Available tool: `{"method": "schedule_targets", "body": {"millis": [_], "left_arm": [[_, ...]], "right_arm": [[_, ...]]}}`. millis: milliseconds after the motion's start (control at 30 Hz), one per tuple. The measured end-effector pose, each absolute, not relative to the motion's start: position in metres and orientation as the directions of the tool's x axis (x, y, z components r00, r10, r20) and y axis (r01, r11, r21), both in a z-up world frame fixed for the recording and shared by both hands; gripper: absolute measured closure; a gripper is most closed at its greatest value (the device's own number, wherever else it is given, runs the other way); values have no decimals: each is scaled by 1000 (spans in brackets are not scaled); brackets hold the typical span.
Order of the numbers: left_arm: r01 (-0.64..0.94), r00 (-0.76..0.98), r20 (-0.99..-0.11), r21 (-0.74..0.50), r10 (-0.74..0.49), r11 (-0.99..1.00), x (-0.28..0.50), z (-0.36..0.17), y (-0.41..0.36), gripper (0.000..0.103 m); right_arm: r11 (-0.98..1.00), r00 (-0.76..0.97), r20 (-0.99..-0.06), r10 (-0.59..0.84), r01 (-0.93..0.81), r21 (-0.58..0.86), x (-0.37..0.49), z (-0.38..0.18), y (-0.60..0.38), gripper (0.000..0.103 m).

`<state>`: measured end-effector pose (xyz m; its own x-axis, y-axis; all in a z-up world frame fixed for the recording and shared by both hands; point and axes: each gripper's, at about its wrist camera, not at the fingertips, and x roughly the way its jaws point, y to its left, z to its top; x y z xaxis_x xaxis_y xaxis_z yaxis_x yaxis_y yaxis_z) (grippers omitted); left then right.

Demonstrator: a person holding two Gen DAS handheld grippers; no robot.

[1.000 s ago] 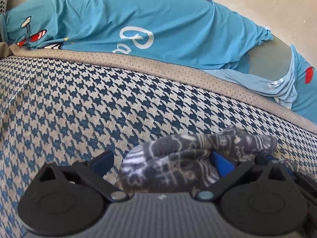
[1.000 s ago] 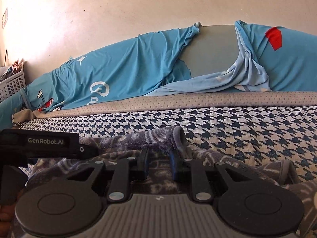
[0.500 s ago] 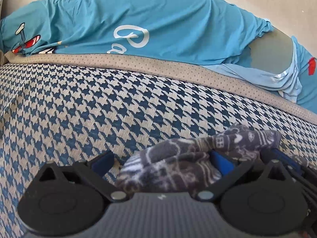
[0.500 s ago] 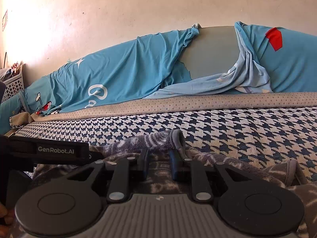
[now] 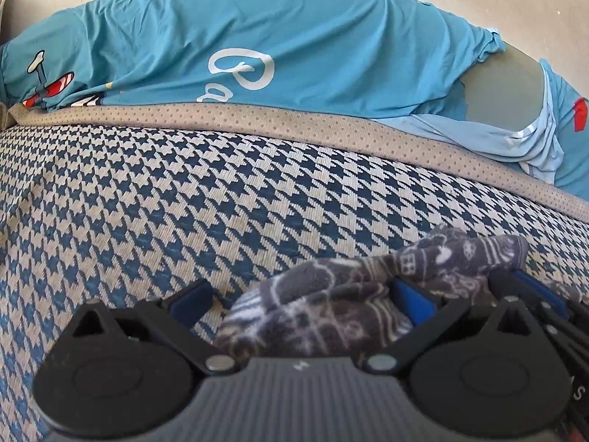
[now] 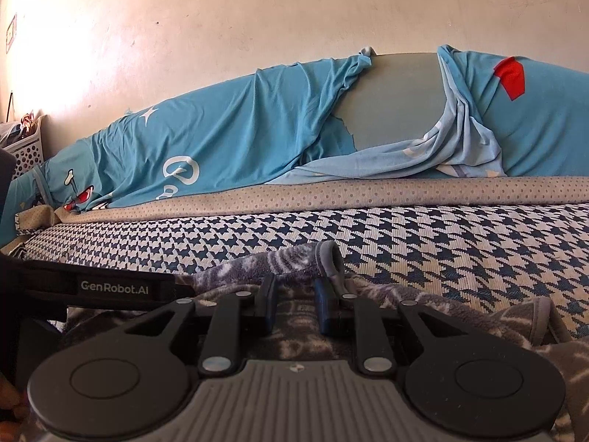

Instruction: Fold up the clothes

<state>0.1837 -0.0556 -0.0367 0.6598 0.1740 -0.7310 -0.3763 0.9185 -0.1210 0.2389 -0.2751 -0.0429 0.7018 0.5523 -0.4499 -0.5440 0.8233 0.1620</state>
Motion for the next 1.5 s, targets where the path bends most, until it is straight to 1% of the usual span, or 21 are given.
{"method": "schedule_targets", "body": {"millis": [200, 433, 767, 833, 967, 1067, 1233, 1500], "left_arm": [[-383, 649, -740, -117, 177, 916, 177, -25, -59, 0], [-403, 652, -730, -106, 204, 909, 160, -9, -67, 0], [-396, 684, -709, -161, 173, 904, 121, 27, -68, 0], [-384, 690, -707, -173, 158, 907, 110, 32, -71, 0], [-369, 690, -710, -175, 143, 913, 91, 32, -83, 0], [-355, 685, -716, -172, 131, 919, 78, 29, -93, 0], [-352, 671, -731, -167, 124, 921, 62, 22, -107, 0], [-360, 642, -753, -132, 142, 924, 53, 6, -117, 0]], "right_arm": [[820, 700, -451, 554, -551, 152, 233, -36, -277, 82], [807, 682, -450, 576, -561, 183, 219, -17, -283, 76], [796, 694, -394, 603, -553, 245, 193, 18, -307, 75], [804, 699, -399, 593, -541, 247, 188, 23, -313, 74], [819, 710, -411, 572, -521, 240, 178, 29, -327, 71], [834, 718, -428, 548, -505, 221, 169, 31, -337, 70], [841, 709, -455, 538, -490, 231, 155, 30, -355, 70], [801, 644, -489, 589, -545, 247, 134, 22, -357, 70]]}}
